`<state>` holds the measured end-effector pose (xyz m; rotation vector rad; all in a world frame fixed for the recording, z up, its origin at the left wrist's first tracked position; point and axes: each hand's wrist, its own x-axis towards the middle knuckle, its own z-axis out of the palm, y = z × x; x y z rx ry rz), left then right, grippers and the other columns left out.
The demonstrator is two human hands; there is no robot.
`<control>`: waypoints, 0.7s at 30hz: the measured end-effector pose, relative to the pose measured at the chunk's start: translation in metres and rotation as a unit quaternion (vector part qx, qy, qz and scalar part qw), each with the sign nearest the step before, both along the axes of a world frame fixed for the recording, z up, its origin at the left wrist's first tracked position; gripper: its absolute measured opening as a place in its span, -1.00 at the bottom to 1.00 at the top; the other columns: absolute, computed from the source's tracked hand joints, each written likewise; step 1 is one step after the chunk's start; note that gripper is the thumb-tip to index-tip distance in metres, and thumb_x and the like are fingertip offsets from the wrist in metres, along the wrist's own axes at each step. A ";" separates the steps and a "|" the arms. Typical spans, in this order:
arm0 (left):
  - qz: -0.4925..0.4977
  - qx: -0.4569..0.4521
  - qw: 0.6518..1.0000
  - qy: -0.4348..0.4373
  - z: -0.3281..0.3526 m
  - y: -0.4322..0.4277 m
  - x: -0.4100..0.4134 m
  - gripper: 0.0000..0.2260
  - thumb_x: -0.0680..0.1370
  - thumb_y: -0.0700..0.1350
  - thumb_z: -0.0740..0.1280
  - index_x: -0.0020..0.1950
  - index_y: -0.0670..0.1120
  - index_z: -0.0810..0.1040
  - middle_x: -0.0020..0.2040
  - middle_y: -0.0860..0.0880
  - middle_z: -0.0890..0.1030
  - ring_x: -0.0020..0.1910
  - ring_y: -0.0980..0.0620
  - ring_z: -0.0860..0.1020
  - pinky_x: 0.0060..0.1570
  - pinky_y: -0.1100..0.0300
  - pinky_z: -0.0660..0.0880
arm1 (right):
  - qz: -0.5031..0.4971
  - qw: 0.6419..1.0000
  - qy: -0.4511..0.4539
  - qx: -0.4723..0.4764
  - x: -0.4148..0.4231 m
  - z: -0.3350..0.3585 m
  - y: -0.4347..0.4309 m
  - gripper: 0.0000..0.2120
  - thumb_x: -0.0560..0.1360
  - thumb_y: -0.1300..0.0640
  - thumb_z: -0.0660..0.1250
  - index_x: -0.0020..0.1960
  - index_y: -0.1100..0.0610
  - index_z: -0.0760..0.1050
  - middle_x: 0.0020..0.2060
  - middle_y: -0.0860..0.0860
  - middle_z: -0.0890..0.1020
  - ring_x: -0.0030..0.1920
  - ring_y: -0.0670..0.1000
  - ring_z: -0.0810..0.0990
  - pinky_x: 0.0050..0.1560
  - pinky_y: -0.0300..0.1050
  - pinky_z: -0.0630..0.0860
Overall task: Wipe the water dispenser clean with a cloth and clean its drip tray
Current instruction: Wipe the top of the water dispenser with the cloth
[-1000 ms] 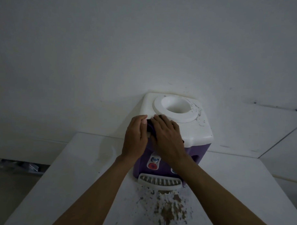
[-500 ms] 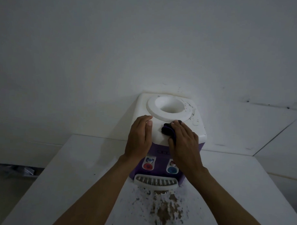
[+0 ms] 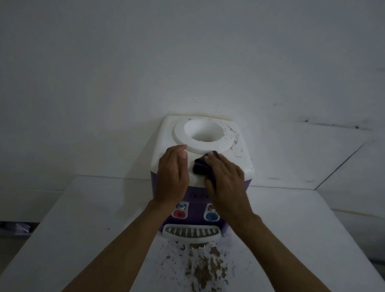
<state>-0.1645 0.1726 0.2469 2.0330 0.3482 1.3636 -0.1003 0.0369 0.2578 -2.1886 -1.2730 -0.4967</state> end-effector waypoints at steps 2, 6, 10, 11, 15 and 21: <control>0.007 -0.004 1.000 -0.011 0.000 -0.003 0.001 -0.54 0.68 0.07 -0.04 0.19 -0.20 0.52 0.08 -0.03 0.56 0.08 0.17 0.47 0.13 0.46 0.36 | 0.049 0.998 -0.033 -0.027 -0.004 -0.009 0.000 -0.52 0.52 0.01 0.12 0.42 0.07 0.32 0.43 0.01 0.35 0.49 0.01 0.16 0.47 -0.05 0.04; -0.005 0.005 1.000 -0.020 -0.001 -0.003 0.004 -0.55 0.69 0.03 -0.04 0.17 -0.23 0.52 0.09 0.04 0.50 0.10 0.20 0.44 0.16 0.46 0.32 | 0.065 0.994 -0.079 -0.035 0.011 -0.026 -0.020 -0.48 0.53 -0.01 0.16 0.47 0.07 0.24 0.47 -0.02 0.26 0.51 0.01 0.11 0.50 -0.03 -0.03; -0.023 -0.002 1.000 -0.018 -0.004 0.000 0.003 -0.61 0.67 -0.03 -0.01 0.20 -0.21 0.52 0.12 0.05 0.50 0.13 0.17 0.45 0.19 0.38 0.35 | -0.036 0.998 -0.018 0.054 0.027 -0.032 -0.039 -0.50 0.52 0.06 0.18 0.45 0.10 0.28 0.45 0.01 0.30 0.49 0.01 0.17 0.45 0.07 0.13; -0.027 -0.003 0.999 -0.023 -0.005 0.000 0.003 -0.58 0.68 0.00 -0.02 0.20 -0.21 0.52 0.12 0.04 0.51 0.14 0.16 0.46 0.20 0.37 0.35 | -0.050 0.996 -0.002 0.073 0.027 -0.030 -0.037 -0.51 0.52 0.06 0.18 0.44 0.11 0.29 0.44 0.00 0.31 0.49 0.01 0.18 0.45 0.06 0.14; -0.049 -0.016 0.998 -0.035 -0.007 0.000 0.001 -0.47 0.67 0.13 -0.08 0.20 -0.21 0.52 0.16 0.00 0.52 0.17 0.07 0.49 0.21 0.25 0.41 | 0.010 0.999 -0.016 0.048 0.013 -0.023 -0.017 -0.51 0.51 0.06 0.18 0.43 0.09 0.30 0.45 -0.03 0.28 0.50 0.00 0.13 0.47 -0.01 0.04; -0.042 0.051 0.998 0.016 -0.004 0.005 0.001 -0.51 0.68 0.08 -0.05 0.19 -0.24 0.53 0.14 0.00 0.51 0.15 0.03 0.49 0.20 -0.01 0.47 | -0.002 0.999 -0.010 0.049 0.022 -0.026 -0.031 -0.51 0.50 0.02 0.20 0.42 0.06 0.32 0.43 -0.04 0.34 0.47 -0.03 0.22 0.45 -0.06 0.06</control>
